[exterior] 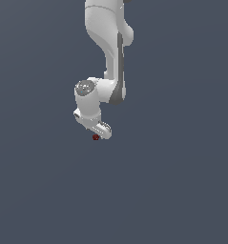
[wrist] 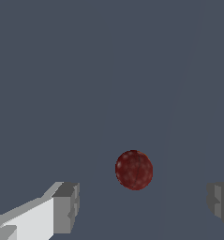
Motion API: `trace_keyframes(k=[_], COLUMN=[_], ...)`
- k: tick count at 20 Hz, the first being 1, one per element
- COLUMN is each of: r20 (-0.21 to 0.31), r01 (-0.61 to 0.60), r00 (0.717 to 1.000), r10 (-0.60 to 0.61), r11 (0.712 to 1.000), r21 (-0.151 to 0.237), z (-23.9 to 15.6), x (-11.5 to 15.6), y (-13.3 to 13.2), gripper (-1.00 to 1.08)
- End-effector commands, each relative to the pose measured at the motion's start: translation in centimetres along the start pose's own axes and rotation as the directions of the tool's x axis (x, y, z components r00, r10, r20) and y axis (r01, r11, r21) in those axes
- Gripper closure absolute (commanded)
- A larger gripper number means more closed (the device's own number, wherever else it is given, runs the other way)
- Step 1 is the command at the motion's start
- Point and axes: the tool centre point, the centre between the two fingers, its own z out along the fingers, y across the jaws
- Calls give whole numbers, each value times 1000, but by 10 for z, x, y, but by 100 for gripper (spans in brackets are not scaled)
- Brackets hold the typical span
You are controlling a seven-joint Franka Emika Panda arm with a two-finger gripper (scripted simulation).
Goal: Pick up the object and move it to a goal position.
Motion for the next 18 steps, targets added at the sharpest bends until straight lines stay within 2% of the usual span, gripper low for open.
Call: trace_keyframes(k=[1,8,13,14,18], r20=[1,0,0,0,0], r01=[-1,-6,-6,-6,-6], r00=[1000,1000,1000,1000,1000], r10=[1,6,6,6,6], r11=[1000,1000,1000,1000,1000], r21=[-1,-1,-1,-1,-1], z=[7,39,47,47,47], x=[0,-1,-1,-1,-1], y=[1,2,1,1,1], gripper=[-92,-92,-92,108,108])
